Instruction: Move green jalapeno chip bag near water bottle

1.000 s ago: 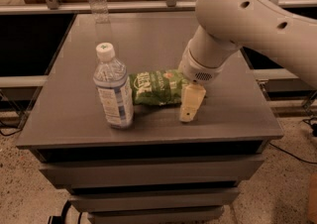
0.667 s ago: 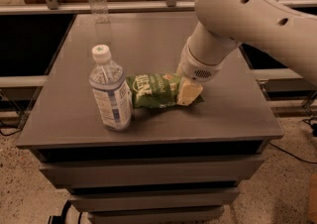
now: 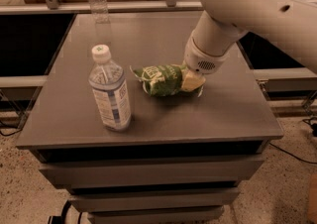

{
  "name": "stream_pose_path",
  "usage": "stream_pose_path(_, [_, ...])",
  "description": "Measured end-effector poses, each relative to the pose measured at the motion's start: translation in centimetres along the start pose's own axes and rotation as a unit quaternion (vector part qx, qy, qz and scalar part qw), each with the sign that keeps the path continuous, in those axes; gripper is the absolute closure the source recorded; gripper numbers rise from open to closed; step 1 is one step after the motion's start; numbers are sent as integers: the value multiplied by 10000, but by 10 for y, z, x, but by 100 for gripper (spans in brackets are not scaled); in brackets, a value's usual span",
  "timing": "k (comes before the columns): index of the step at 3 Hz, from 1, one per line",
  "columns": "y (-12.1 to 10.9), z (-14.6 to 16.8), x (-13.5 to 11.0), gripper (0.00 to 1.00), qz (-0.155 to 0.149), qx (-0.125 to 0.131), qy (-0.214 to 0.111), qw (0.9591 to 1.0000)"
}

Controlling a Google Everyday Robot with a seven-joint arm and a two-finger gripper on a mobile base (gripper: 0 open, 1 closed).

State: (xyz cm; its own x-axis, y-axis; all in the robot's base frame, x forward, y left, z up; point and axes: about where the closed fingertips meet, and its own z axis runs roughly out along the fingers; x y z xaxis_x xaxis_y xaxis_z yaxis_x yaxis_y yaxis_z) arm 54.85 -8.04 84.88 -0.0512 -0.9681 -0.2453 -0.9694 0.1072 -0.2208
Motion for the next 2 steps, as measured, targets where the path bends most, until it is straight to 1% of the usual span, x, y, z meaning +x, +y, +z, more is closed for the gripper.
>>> stream_pose_path(1, [-26, -21, -1, 100, 373, 137, -82, 9992])
stream_pose_path(2, [-57, -49, -12, 100, 629, 574, -271, 9960])
